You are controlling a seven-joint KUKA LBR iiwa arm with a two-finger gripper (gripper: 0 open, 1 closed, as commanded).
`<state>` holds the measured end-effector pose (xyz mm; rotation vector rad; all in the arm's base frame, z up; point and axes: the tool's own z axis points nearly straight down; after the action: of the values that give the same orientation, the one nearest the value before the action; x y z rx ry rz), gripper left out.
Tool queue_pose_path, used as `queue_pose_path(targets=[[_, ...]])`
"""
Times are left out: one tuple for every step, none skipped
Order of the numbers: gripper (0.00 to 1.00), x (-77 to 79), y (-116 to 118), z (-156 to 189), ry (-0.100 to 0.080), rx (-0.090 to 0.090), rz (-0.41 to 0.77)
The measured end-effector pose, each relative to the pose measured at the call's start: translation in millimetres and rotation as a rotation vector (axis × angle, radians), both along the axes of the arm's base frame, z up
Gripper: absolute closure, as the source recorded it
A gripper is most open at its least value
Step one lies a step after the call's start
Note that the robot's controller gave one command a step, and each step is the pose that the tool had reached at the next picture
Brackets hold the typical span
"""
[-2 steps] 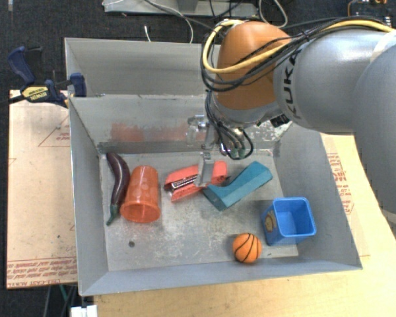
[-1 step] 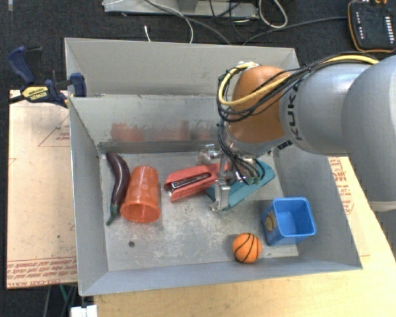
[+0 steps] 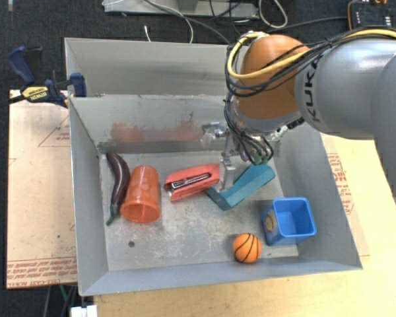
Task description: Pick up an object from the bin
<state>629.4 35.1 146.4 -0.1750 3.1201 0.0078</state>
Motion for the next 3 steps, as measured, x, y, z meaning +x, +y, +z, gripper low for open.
queue_pose_path(targets=[[0.00,-11.5,26.2,-46.7,0.022,-0.002,0.030],[0.00,-2.2,30.2,-76.7,0.000,-0.002,0.095],[1.00,-7.9,6.7,-74.4,0.012,0.002,0.066]])
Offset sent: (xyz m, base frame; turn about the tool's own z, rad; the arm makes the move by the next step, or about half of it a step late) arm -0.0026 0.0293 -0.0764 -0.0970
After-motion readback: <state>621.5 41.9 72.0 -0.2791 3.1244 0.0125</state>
